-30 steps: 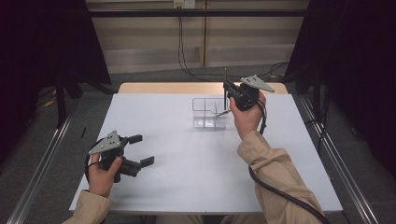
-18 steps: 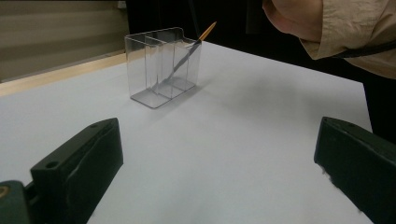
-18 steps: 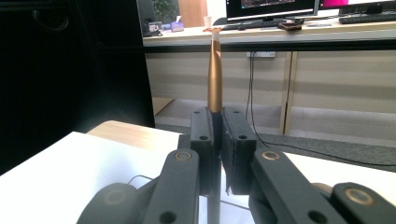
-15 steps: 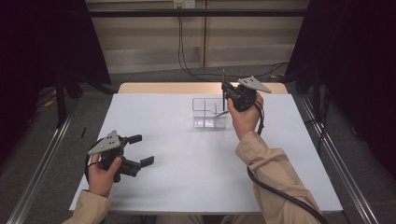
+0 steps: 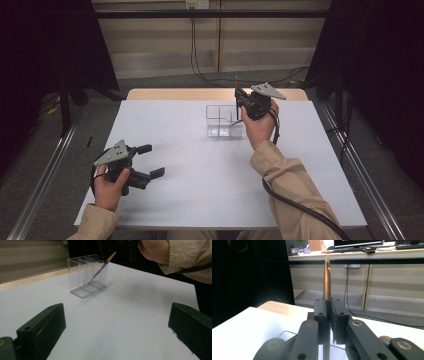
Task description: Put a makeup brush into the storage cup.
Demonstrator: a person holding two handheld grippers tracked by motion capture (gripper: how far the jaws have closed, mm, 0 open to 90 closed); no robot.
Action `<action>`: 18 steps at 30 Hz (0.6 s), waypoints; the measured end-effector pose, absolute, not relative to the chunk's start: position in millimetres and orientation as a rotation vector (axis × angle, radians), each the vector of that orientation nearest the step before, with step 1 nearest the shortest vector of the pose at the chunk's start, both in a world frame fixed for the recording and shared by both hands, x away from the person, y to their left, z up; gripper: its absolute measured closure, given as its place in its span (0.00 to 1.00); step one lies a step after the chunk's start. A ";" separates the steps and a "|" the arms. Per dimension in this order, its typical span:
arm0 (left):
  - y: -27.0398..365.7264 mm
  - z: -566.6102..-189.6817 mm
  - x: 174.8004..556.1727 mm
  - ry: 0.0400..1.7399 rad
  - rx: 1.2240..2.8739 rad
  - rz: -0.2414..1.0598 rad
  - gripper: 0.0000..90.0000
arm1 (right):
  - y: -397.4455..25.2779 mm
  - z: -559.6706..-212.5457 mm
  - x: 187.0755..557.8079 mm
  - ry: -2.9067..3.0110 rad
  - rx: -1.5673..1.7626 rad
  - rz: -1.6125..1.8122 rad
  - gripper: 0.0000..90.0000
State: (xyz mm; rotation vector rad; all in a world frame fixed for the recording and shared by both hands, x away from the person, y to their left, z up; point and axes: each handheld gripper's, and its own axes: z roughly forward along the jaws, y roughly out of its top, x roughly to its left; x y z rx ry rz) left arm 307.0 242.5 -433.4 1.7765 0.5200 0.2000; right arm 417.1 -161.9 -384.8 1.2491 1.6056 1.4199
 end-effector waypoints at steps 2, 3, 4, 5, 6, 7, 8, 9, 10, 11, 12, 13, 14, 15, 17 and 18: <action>242.6 -433.5 307.0 0.520 1.777 0.201 0.01 | -162.0 -385.7 417.5 1.606 1.249 1.422 0.93; 242.5 -433.5 307.0 0.520 1.776 0.200 0.01 | -162.2 -385.9 417.6 1.606 1.251 1.422 0.93; 242.4 -433.5 307.0 0.520 1.778 0.201 0.01 | -162.2 -386.3 417.7 1.607 1.250 1.422 0.93; 242.0 -433.6 306.9 0.520 1.777 0.199 0.01 | -162.2 -386.6 417.6 1.608 1.250 1.420 0.93; 241.9 -433.7 306.9 0.520 1.776 0.198 0.01 | -162.2 -387.0 417.4 1.611 1.253 1.420 0.93; 241.7 -433.7 306.8 0.521 1.775 0.197 0.01 | -162.3 -387.6 417.6 1.613 1.249 1.417 0.93; 241.7 -433.7 306.9 0.521 1.776 0.198 0.01 | -162.4 -388.0 417.5 1.615 1.250 1.414 0.93; 242.0 -433.6 307.0 0.518 1.778 0.199 0.01 | -162.5 -388.5 417.3 1.618 1.252 1.415 0.93; 242.0 -433.5 307.1 0.517 1.778 0.199 0.01 | -162.3 -389.0 417.3 1.614 1.254 1.416 0.93; 242.0 -433.3 307.1 0.518 1.778 0.200 0.01 | -162.5 -389.2 417.1 1.616 1.255 1.415 0.93; 242.1 -433.3 307.2 0.518 1.777 0.200 0.01 | -162.8 -389.4 417.0 1.616 1.255 1.413 0.93; 242.1 -433.4 307.2 0.518 1.777 0.200 0.01 | -163.1 -389.5 416.8 1.615 1.255 1.411 0.93; 242.1 -433.4 307.2 0.517 1.779 0.201 0.01 | -163.4 -389.7 416.4 1.617 1.257 1.413 0.93; 242.0 -433.4 307.2 0.517 1.778 0.200 0.01 | -163.4 -390.1 416.0 1.616 1.259 1.413 0.93; 241.7 -433.2 306.9 0.517 1.779 0.202 0.01 | -163.3 -391.0 414.6 1.621 1.266 1.414 0.93; 241.7 -433.0 306.9 0.516 1.778 0.202 0.01 | -163.8 -391.5 414.3 1.623 1.255 1.411 0.93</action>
